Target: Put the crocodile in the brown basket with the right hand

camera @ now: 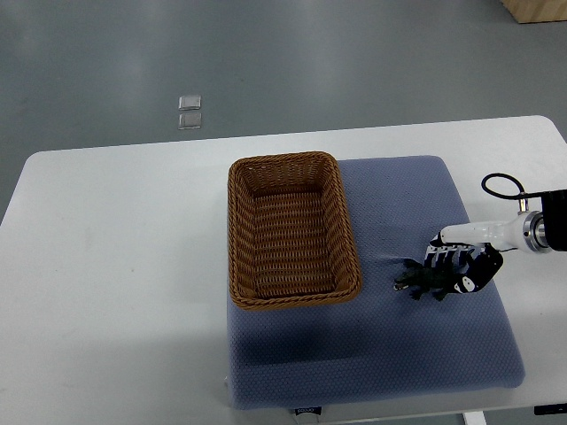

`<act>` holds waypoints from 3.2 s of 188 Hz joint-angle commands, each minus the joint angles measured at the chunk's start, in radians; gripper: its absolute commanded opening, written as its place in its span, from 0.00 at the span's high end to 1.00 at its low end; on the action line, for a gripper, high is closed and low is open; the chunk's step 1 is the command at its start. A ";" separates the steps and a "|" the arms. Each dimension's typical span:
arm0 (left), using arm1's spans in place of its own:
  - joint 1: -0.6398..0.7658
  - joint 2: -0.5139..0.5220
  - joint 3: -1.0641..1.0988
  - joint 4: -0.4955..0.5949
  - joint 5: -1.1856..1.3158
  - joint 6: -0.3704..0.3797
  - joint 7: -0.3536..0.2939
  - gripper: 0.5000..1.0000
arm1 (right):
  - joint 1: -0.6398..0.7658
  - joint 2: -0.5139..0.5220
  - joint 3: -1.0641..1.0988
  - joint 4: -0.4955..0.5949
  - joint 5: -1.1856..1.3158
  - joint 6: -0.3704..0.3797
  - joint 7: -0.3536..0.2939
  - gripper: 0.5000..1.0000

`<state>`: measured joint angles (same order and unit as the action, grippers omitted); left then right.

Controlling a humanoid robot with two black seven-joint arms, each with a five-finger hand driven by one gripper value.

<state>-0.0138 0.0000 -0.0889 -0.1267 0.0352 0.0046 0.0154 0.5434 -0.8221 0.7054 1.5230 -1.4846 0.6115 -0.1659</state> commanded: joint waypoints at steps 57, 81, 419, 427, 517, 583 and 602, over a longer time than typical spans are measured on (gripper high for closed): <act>0.000 0.000 0.001 -0.005 0.000 0.000 0.000 0.00 | 0.053 -0.046 0.009 0.002 0.010 -0.001 0.011 1.00; 0.000 0.000 0.001 -0.007 0.000 0.000 0.000 0.00 | 0.075 -0.057 0.011 0.003 0.021 -0.001 0.011 1.00; 0.000 0.000 0.001 -0.011 0.002 -0.002 0.000 0.00 | 0.368 0.661 -0.090 -0.442 -0.144 -0.001 -0.006 0.80; 0.000 0.000 0.001 -0.011 0.002 -0.003 0.000 0.00 | 0.368 0.659 -0.090 -0.446 -0.144 -0.001 -0.006 0.65; 0.000 0.000 0.000 -0.011 0.002 -0.002 0.000 0.00 | 0.382 0.640 -0.060 -0.446 -0.120 -0.001 -0.004 0.14; 0.000 0.000 0.000 -0.011 0.002 -0.002 0.000 0.00 | 0.333 0.610 0.335 -0.474 0.167 -0.010 0.005 0.14; 0.000 0.000 0.000 -0.011 0.002 -0.002 0.000 0.00 | 0.291 0.617 0.433 -0.514 0.317 -0.076 0.011 0.14</act>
<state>-0.0138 0.0000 -0.0890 -0.1380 0.0367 0.0030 0.0151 0.8779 -0.2120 1.0309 1.0467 -1.3181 0.5936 -0.1617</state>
